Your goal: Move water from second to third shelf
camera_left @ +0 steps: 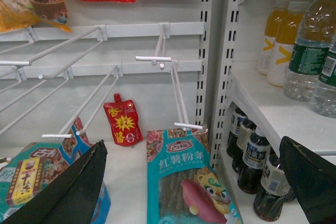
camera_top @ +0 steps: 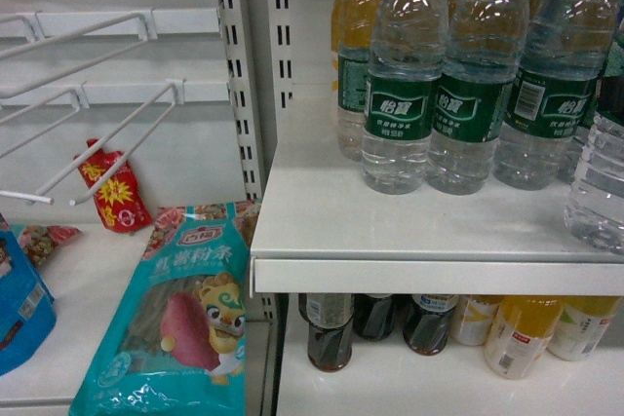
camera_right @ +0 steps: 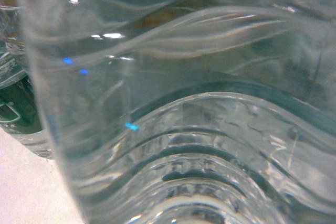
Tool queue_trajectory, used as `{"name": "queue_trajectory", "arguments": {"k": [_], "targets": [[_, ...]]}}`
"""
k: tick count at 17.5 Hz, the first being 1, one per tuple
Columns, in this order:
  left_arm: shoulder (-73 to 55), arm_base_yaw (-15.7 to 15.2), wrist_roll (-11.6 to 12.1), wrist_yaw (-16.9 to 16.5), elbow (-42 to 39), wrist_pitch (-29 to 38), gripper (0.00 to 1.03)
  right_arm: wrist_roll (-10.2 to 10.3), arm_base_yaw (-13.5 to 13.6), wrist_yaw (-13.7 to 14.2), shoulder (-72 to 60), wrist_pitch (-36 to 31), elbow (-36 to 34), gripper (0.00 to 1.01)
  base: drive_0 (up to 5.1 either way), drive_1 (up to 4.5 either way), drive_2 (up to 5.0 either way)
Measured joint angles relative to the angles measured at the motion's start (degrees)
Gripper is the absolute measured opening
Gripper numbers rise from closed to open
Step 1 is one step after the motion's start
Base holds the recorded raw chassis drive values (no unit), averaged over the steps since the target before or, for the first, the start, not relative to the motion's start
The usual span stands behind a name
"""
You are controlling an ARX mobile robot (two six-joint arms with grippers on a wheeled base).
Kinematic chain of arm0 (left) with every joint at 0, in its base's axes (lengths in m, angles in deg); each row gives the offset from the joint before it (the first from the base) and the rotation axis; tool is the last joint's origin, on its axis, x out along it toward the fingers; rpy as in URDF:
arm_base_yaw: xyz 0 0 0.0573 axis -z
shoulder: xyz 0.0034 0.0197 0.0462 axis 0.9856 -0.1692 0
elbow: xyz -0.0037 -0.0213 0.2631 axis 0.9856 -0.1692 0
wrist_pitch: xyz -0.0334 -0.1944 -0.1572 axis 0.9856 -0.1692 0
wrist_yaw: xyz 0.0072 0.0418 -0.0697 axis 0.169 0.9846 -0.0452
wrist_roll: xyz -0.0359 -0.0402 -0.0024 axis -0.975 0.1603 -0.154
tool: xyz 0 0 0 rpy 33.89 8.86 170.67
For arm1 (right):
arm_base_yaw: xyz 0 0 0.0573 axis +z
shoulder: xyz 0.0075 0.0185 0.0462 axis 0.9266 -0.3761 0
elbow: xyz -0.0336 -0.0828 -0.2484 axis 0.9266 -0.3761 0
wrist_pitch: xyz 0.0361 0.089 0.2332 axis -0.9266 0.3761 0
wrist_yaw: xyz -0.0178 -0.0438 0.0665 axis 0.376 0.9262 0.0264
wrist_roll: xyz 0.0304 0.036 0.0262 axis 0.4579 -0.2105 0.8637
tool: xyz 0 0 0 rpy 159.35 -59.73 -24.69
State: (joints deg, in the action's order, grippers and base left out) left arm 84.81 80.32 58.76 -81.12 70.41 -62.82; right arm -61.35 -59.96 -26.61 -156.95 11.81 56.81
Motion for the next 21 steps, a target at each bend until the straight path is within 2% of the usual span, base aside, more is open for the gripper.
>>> {"name": "queue_trajectory", "arguments": {"k": [8, 15, 20, 21], "targets": [[0.0, 0.0, 0.0, 0.0, 0.0, 0.0, 0.98, -0.11, 1.05, 1.57, -5.18, -2.89, 1.97, 0.4, 0.0, 0.0, 0.0], [0.0, 0.0, 0.0, 0.02, 0.0, 0.0, 0.98, -0.07, 0.61, 1.55, -5.81, -3.82, 1.97, 0.4, 0.0, 0.0, 0.0], [0.0, 0.0, 0.0, 0.02, 0.0, 0.0, 0.98, 0.13, -0.15, 0.87, -5.53, -4.63, 1.99, 0.97, 0.0, 0.0, 0.0], [0.0, 0.0, 0.0, 0.02, 0.0, 0.0, 0.98, 0.35, -0.15, 0.83, -5.53, -4.59, 1.99, 0.99, 0.0, 0.0, 0.0]]}}
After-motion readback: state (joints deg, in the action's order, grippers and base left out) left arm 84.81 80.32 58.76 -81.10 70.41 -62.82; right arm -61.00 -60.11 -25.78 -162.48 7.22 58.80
